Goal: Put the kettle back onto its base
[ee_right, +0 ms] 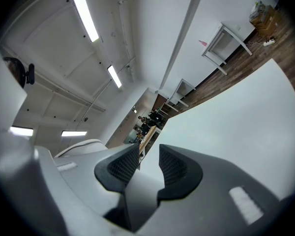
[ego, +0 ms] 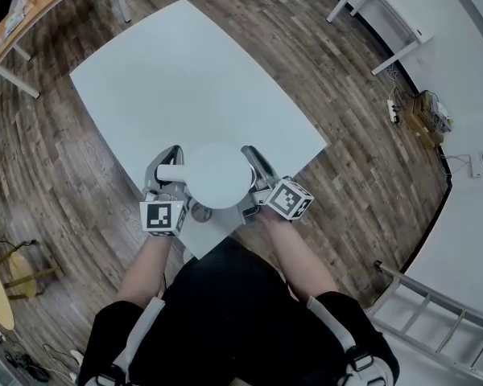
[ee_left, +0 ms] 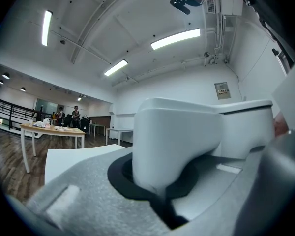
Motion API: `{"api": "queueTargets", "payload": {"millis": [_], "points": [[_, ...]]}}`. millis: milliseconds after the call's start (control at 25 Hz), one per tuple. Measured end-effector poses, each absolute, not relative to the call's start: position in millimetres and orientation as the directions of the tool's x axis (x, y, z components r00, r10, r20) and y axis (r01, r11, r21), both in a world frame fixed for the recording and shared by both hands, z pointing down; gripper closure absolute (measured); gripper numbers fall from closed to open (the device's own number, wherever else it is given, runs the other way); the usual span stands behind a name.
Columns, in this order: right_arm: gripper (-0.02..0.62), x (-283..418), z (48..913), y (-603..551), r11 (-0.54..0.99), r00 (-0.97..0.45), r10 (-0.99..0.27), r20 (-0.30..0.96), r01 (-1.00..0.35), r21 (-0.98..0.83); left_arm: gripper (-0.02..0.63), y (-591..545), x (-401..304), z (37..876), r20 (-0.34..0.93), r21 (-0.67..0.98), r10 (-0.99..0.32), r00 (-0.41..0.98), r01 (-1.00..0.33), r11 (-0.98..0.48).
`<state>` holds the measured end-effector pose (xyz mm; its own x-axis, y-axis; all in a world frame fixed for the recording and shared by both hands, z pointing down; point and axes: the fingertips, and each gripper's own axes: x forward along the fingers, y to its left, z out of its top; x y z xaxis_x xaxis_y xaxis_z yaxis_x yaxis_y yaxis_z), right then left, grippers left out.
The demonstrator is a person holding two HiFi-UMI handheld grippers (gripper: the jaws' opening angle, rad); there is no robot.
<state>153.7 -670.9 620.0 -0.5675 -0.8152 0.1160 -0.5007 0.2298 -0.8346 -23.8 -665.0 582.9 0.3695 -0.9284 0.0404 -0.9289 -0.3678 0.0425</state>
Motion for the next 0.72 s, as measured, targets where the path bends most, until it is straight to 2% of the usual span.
{"api": "queueTargets", "payload": {"millis": [80, 240, 320, 480, 720], "points": [[0.494, 156.4, 625.1, -670.0, 0.225, -0.559, -0.819, 0.132, -0.523, -0.822, 0.604, -664.1, -20.7, 583.6, 0.051, 0.024, -0.921, 0.387, -0.922, -0.387], [0.502, 158.2, 629.4, -668.0, 0.205, -0.548, -0.824, 0.144, -0.526, -0.825, 0.595, -667.3, -17.8, 588.6, 0.085, 0.020, -0.910, 0.406, -0.914, -0.406], [0.495, 161.9, 632.3, -663.1, 0.193, -0.532, -0.832, 0.157, -0.542, -0.818, 0.536, -666.0, -20.5, 596.7, 0.122, 0.031, -0.906, 0.406, -0.914, -0.406], [0.494, 165.4, 631.1, -650.7, 0.187, -0.515, -0.844, 0.147, -0.540, -0.820, 0.460, -656.5, -34.1, 605.6, 0.176, 0.007, -0.900, 0.400, -0.914, -0.405], [0.497, 175.7, 623.0, -623.9, 0.169, -0.461, -0.878, 0.129, -0.552, -0.817, 0.459, -634.4, -28.7, 611.3, 0.216, -0.097, -0.864, 0.454, -0.871, -0.482]]}}
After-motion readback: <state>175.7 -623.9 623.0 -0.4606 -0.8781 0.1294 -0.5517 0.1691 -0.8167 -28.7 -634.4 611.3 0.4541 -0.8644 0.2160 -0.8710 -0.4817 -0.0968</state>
